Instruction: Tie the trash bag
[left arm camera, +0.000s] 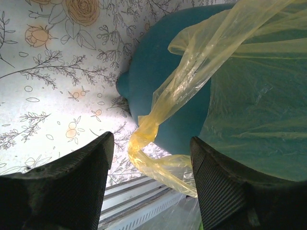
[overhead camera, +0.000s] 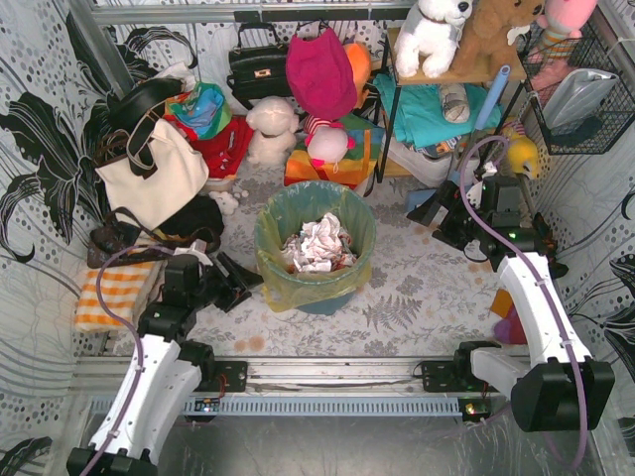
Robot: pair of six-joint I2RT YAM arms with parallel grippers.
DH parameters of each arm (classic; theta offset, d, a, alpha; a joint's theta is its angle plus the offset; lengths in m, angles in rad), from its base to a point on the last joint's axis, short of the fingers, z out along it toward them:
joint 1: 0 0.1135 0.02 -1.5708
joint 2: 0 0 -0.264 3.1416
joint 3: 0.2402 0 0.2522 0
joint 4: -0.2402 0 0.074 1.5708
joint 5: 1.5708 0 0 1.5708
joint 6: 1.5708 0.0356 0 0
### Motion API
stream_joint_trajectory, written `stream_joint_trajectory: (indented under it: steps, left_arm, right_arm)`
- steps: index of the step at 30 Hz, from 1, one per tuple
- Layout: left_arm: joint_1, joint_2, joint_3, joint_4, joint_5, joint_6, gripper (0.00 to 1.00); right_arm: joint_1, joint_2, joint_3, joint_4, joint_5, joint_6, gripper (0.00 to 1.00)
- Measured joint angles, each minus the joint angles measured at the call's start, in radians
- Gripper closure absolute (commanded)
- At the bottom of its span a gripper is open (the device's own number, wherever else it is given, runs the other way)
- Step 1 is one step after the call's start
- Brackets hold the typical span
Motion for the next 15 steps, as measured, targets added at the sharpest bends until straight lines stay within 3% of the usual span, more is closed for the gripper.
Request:
stream_joint_trajectory:
  steps: [15]
  left_arm:
    - [-0.171, 0.069, -0.003, 0.045, -0.151, -0.048, 0.34]
  right_arm:
    - [0.0, 0.0, -0.01, 0.0, 0.001, -0.004, 0.06]
